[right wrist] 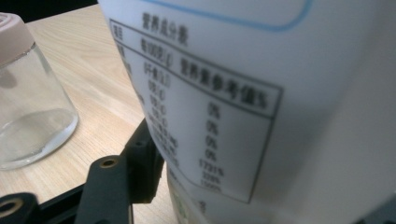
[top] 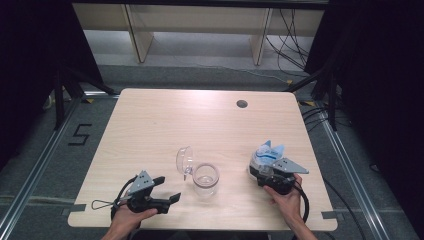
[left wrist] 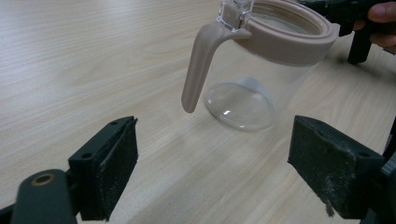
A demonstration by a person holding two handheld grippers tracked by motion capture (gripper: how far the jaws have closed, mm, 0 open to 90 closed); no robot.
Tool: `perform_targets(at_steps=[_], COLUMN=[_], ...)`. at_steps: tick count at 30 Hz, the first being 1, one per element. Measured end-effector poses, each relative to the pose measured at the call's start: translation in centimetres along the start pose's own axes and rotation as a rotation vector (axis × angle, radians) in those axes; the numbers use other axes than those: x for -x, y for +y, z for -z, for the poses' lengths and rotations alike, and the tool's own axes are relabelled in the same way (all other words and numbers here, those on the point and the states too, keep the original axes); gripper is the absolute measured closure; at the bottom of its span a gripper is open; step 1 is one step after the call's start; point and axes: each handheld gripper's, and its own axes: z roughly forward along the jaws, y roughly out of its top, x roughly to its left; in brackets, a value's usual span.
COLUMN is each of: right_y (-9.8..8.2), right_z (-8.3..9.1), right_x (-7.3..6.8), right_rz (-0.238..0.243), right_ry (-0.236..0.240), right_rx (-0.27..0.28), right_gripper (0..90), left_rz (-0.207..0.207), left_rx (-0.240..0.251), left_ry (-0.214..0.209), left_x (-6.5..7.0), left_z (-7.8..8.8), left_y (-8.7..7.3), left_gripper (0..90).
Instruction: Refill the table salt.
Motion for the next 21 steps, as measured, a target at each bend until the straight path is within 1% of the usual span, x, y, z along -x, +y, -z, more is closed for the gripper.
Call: perform_targets(at_steps=[2, 3, 4, 6, 7, 8, 9, 10, 11, 12, 14, 15, 16, 17, 18, 20, 21], right_y=[0.0, 0.1, 0.1, 0.2, 0.2, 0.2, 0.2, 0.2, 0.3, 0.4, 0.4, 0.5, 0.5, 0.6, 0.6, 0.8, 0.8], right_z=[0.1, 0.1, 0.1, 0.2, 0.2, 0.2, 0.2, 0.3, 0.3, 0.3, 0.3, 0.3, 0.3, 0.4, 0.4, 0.3, 0.3], right_x=[0.0, -0.2, -0.2, -0.3, -0.1, -0.1, -0.4, -0.5, -0.5, -0.5, -0.5, -0.6, -0.6, -1.0, -1.0, -1.0, -1.1], right_rz=[0.008, -0.008, -0.008, 0.001, 0.022, 0.022, 0.000, 0.002, 0.014, 0.036, 0.042, 0.077, 0.077, 0.093, 0.093, 0.152, 0.165], right_ry=[-0.005, -0.014, -0.014, -0.022, -0.023, -0.023, -0.032, -0.033, -0.038, -0.033, -0.036, -0.051, -0.051, -0.072, -0.072, -0.084, -0.083], right_rx=[-0.009, -0.015, -0.015, -0.020, -0.019, -0.019, -0.025, -0.028, -0.029, -0.037, -0.035, -0.034, -0.034, -0.040, -0.040, -0.044, -0.048], right_gripper=[43.0, 43.8, 43.8, 44.7, 44.9, 44.9, 45.0, 45.2, 45.3, 45.5, 45.6, 45.7, 45.7, 45.7, 45.7, 45.8, 45.8], left_rz=[0.002, 0.001, 0.001, -0.001, -0.001, 0.000, -0.001, -0.007, -0.002, -0.003, 0.000, 0.000, 0.000, 0.003, 0.003, 0.003, 0.000], left_rx=[0.001, 0.000, 0.000, -0.002, -0.002, 0.000, -0.003, -0.008, -0.004, -0.002, 0.000, -0.001, 0.000, 0.004, 0.004, 0.004, 0.002], left_ry=[-0.003, -0.003, -0.003, -0.003, -0.003, -0.003, 0.001, 0.005, -0.004, -0.002, -0.003, -0.001, 0.000, -0.001, -0.001, 0.002, 0.007], left_x=[0.0, 0.0, 0.0, 0.0, 0.0, 0.0, 0.0, 0.0, 0.0, 0.0, -0.1, -0.1, -0.1, -0.1, -0.1, -0.1, -0.1], left_z=[-0.1, -0.1, -0.1, 0.0, 0.0, -0.1, -0.1, 0.0, 0.0, 0.0, 0.0, 0.0, 0.0, 0.0, 0.0, 0.0, 0.1], left_y=[0.0, 0.0, 0.0, 0.0, 0.0, 0.0, 0.0, 0.0, 0.0, 0.0, 0.0, 0.0, 0.0, 0.0, 0.0, 0.0, 0.0], left_gripper=[15.3, 15.3, 15.3, 15.3, 15.4, 15.4, 15.4, 15.4, 15.4, 15.5, 15.5, 15.5, 15.5, 15.6, 15.6, 15.6, 15.6])
